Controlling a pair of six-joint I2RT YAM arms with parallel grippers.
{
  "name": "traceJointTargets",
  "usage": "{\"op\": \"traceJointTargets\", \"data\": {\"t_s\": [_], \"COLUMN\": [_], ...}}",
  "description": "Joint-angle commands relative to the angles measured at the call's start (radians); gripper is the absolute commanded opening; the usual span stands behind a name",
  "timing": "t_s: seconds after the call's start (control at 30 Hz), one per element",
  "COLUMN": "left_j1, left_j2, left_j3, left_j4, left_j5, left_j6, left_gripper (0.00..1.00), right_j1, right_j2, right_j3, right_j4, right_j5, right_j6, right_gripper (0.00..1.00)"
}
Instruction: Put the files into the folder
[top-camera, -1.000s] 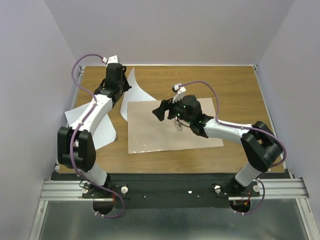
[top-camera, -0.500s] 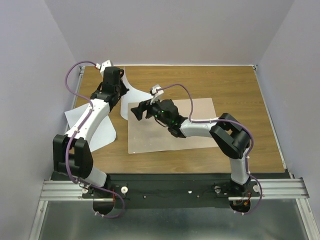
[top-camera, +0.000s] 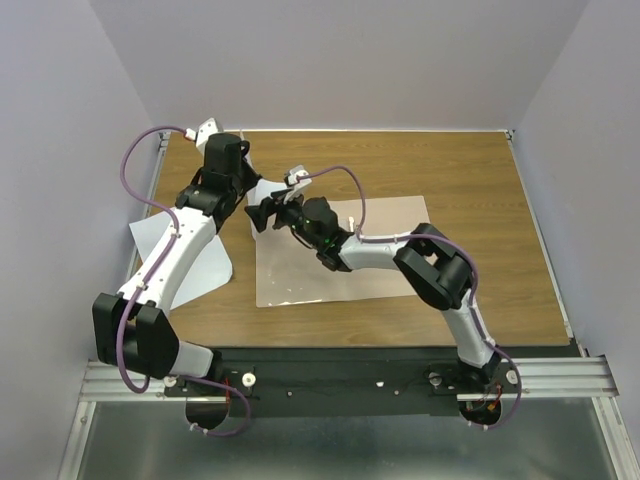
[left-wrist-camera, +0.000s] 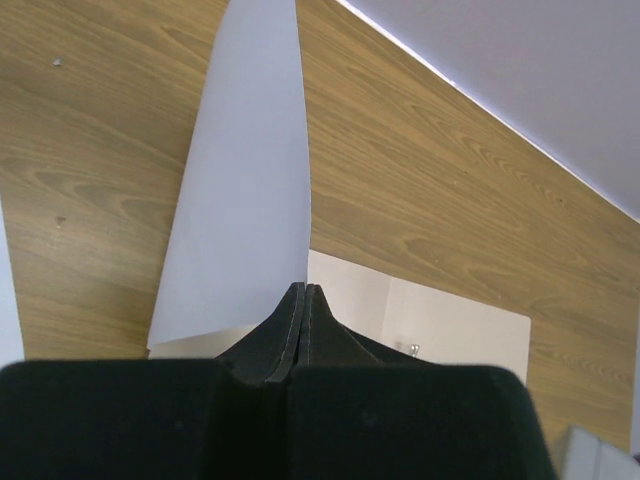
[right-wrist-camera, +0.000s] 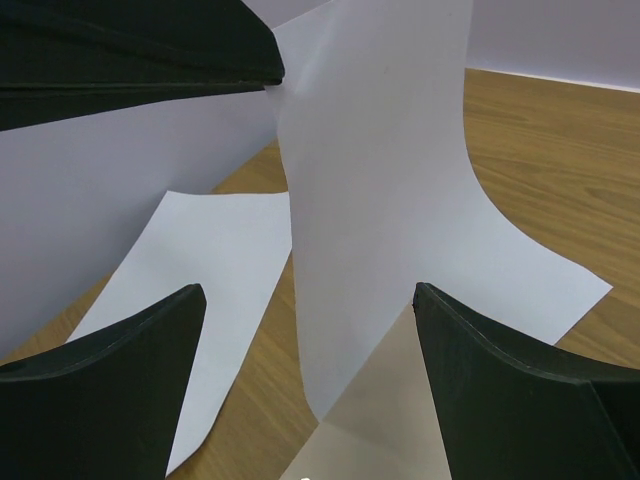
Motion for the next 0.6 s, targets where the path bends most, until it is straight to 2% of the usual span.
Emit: {"op": "traceJointTargets", "data": {"t_s": [0.0,0.23,0.27,0.33,0.37,0.43,0.47,0.57], "left_j1": [-0.042,-0.057,-0.059,-0.065,-0.066,-0.069,-0.071,-0.071], "left_j2": [-0.031,-0.066,-0.072,-0.089,-0.094,-0.100,-0.101,-0.106], "left_j3": [0.034,0.026,0.026,0.025,0.025,0.025,0.025,0.025], "left_j4": [-0.046,-0.066,-0.069,-0.072,-0.075,-0.078,-0.083,-0.096], "left_j5": [-0.058,-0.079,-0.093,-0.104,-0.107,-0.110,-0.113,-0.124], "left_j6": [-0.064,-0.107,-0.122,-0.133,-0.138,-0.142,-0.144,-0.151], "left_gripper": [0.00,0.00,0.00,0.00,0.00,0.00,0.00,0.00], "right_j1": [0.023,0.023,0.023,0.023,0.025,0.025,0.025,0.026], "right_j2": [0.073,0.141,0.158,0.171,0.181,0.193,0.193,0.172], "right_j3": [0.089,0.143,0.149,0.155,0.160,0.172,0.174,0.145], "right_j4": [0.058,0.091,0.094,0.105,0.110,0.122,0.124,0.150], "right_j5": [0.077,0.242,0.254,0.285,0.291,0.288,0.285,0.285], "right_j6": [-0.029,0.057,0.067,0.126,0.159,0.172,0.175,0.180], "right_gripper": [0.93,0.83,0.77,0.73,0.65,0.56,0.43,0.25]}}
